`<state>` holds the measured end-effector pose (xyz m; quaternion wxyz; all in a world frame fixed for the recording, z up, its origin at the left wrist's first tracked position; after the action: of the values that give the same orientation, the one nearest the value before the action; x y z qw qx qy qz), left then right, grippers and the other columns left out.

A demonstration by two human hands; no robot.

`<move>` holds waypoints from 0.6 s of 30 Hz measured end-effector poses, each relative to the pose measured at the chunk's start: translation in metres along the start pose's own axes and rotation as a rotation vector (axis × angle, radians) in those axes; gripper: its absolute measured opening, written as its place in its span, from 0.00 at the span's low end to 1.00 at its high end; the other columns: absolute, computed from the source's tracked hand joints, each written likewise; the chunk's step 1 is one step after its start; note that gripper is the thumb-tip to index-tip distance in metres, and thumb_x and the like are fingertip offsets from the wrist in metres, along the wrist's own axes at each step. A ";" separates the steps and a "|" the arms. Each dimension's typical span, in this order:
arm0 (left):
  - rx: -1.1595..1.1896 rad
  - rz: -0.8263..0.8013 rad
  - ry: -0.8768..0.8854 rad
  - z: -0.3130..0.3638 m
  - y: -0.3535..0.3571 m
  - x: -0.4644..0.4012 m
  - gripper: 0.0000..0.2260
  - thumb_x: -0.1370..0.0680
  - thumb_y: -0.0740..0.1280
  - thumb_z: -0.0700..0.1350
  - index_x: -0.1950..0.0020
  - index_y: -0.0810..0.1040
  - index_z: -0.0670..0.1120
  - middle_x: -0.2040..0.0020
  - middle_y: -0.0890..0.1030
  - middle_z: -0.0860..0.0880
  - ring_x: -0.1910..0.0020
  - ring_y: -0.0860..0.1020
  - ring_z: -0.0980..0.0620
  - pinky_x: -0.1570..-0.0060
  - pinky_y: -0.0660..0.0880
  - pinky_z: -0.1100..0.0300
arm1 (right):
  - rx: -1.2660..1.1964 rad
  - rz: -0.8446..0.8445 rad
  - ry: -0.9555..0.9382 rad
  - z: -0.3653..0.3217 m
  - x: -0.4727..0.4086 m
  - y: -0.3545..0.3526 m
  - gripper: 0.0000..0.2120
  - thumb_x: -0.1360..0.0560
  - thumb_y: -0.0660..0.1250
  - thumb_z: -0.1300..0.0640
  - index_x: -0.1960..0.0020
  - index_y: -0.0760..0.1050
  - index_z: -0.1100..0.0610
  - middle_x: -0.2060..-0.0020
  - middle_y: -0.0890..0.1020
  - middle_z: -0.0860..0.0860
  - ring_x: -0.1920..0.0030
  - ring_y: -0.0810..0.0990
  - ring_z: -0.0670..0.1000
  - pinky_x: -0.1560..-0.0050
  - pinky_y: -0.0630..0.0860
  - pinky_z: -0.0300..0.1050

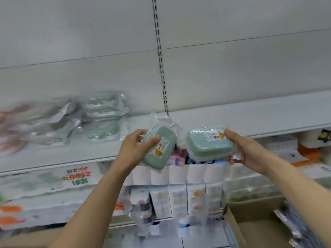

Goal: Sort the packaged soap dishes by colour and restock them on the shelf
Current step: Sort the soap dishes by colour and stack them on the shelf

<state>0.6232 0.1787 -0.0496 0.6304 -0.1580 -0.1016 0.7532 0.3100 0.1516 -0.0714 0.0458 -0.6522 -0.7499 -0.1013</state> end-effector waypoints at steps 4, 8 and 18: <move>-0.031 0.033 -0.029 -0.020 -0.092 -0.012 0.11 0.27 0.75 0.52 0.49 0.84 0.49 0.56 0.86 0.50 0.58 0.85 0.53 0.63 0.76 0.64 | -0.055 -0.003 -0.051 -0.021 -0.044 0.093 0.22 0.26 0.67 0.44 0.46 0.79 0.63 0.61 0.82 0.59 0.69 0.78 0.56 0.75 0.74 0.42; -0.083 0.009 -0.090 -0.042 -0.168 -0.023 0.09 0.27 0.74 0.51 0.51 0.85 0.47 0.58 0.86 0.50 0.60 0.84 0.53 0.63 0.77 0.65 | -0.139 -0.044 -0.050 -0.040 -0.087 0.190 0.17 0.22 0.65 0.48 0.43 0.77 0.62 0.55 0.79 0.59 0.68 0.78 0.56 0.71 0.78 0.44; -0.150 -0.116 -0.218 -0.089 -0.270 -0.045 0.20 0.32 0.78 0.57 0.48 0.80 0.46 0.57 0.86 0.51 0.62 0.81 0.58 0.58 0.72 0.61 | 0.081 -0.091 0.084 -0.042 -0.159 0.364 0.19 0.24 0.69 0.49 0.42 0.75 0.62 0.43 0.80 0.61 0.67 0.79 0.56 0.70 0.81 0.47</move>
<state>0.9100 0.1798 -0.0319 0.6446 -0.1158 -0.2347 0.7184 0.6896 0.0356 -0.0283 0.0990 -0.6103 -0.7796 -0.1000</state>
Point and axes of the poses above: each hand's wrist, its own x-axis away from the middle knuckle, its own y-axis out of the palm, z = x × y, the point moved 3 cm from there along -x, towards the middle knuckle
